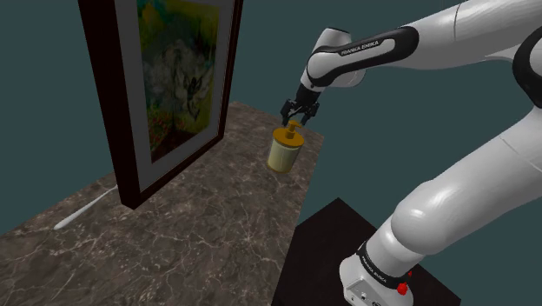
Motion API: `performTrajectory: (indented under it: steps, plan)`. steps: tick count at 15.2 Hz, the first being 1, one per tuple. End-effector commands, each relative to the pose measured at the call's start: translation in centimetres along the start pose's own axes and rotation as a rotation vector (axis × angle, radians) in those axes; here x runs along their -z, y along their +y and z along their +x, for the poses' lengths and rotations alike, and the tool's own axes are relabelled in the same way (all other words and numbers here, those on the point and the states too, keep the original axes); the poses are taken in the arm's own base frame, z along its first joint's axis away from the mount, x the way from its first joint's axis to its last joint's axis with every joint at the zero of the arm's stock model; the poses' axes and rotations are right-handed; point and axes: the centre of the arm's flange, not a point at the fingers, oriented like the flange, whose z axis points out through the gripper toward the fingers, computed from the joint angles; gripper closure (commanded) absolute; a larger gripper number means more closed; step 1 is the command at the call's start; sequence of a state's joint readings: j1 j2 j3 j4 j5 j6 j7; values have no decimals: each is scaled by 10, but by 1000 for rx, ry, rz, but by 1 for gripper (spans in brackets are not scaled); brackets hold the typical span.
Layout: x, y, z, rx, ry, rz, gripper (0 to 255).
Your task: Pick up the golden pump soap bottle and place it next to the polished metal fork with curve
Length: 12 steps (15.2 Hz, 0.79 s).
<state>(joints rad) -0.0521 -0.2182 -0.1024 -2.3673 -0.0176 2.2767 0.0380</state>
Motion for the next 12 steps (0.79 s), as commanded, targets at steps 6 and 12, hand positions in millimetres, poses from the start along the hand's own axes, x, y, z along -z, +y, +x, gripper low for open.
performTrajectory:
  steps: [6, 12]
  plan:
    - [-19, 1, 0, 0, 1, 0, 0]
    - [-19, 1, 0, 0, 1, 0, 255]
